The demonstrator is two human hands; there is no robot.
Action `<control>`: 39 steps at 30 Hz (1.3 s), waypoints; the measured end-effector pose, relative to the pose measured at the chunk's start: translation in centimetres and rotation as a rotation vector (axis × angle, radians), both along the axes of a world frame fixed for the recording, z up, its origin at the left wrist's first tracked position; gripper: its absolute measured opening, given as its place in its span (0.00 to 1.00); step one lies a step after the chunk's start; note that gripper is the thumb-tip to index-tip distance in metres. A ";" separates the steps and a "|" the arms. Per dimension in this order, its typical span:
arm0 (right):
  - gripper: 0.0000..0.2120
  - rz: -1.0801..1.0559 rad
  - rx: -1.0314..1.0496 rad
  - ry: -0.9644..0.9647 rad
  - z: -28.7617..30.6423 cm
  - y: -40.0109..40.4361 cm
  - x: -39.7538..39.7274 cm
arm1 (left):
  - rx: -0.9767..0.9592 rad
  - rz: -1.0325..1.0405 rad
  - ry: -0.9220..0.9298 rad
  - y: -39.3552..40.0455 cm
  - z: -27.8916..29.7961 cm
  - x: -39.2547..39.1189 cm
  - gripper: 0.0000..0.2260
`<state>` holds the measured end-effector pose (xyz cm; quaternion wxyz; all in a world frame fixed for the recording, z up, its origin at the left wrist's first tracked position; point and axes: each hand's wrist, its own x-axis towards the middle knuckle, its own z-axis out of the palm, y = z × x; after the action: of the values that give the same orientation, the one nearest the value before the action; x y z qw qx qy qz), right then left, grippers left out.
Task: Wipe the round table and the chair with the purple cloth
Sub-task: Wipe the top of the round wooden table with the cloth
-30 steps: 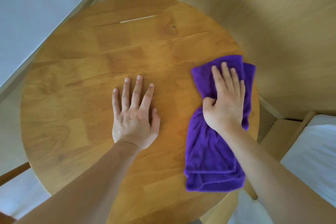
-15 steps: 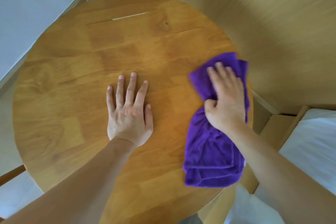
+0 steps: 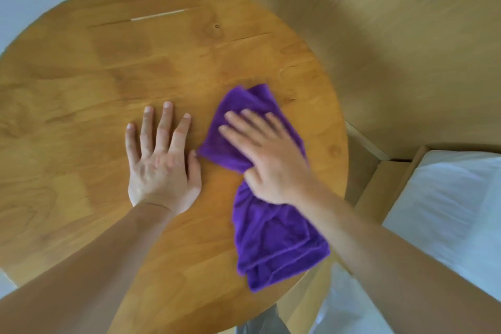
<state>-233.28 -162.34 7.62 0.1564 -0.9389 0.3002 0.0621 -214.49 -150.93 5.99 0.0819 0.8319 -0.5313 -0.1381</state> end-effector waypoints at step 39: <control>0.43 -0.807 -0.031 -0.002 -0.6 2.3 -4.0 | 0.064 -0.007 -0.014 0.0 0.1 0.0 0.30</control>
<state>-237.29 -160.00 7.05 0.1543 -0.7479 0.6455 -0.0099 -214.46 -150.96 6.05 0.0510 0.8331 -0.5300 -0.1497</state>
